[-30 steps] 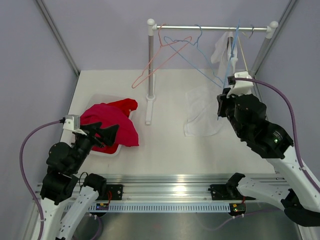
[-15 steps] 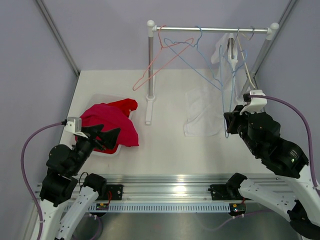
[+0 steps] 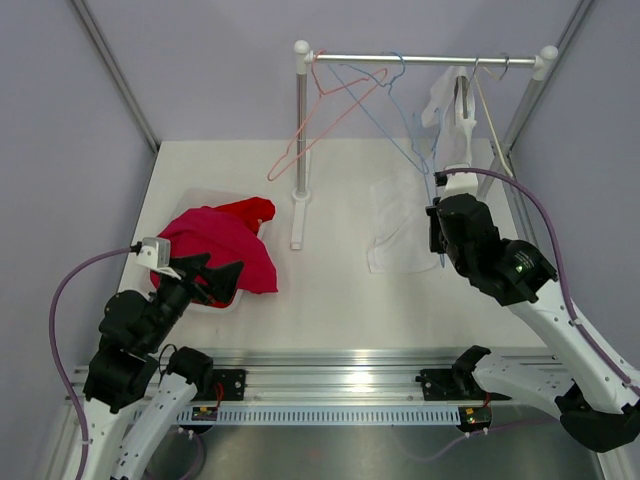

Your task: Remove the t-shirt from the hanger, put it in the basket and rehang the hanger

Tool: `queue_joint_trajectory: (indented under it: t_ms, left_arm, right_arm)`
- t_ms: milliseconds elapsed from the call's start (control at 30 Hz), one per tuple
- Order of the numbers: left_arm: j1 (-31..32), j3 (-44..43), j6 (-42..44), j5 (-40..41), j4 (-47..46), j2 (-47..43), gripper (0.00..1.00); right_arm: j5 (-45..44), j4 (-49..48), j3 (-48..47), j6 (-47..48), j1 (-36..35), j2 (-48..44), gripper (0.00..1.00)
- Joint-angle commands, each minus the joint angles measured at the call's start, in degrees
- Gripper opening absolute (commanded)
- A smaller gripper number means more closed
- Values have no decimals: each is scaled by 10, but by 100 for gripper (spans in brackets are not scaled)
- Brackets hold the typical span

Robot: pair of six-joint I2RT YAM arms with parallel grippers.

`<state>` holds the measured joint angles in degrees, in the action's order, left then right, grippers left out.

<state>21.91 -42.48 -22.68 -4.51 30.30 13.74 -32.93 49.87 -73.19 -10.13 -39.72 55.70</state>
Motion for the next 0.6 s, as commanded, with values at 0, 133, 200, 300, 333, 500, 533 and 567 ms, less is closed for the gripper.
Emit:
queue_joint_trajectory:
  t_ms: [0, 133, 200, 300, 333, 500, 533, 567]
  left_arm:
    - [6, 10, 13, -2, -17, -13, 99]
    - [8, 13, 15, -1, -17, -15, 99]
    - [8, 13, 16, 0, -17, -17, 99]
    - [8, 15, 14, -2, -17, -16, 99]
    - [9, 15, 13, -3, -17, -16, 99]
    - [8, 16, 14, -1, -17, -20, 99]
    - [9, 17, 14, -1, -17, -20, 99]
    - [8, 17, 14, -1, -17, -20, 99]
  right_arm:
    - [45, 36, -5, 13, 15, -7, 0]
    - [291, -9, 20, -10, 8, -14, 0]
    - [289, -29, 18, -17, -7, -19, 0]
    - [204, -41, -17, -23, -7, -17, 0]
    - [151, -31, -45, -23, -7, 0, 0]
    - [20, -32, -92, -7, -6, 61, 0]
    - [-10, -40, -100, -6, -4, 74, 0]
    - [-17, -45, -105, -3, -3, 81, 0]
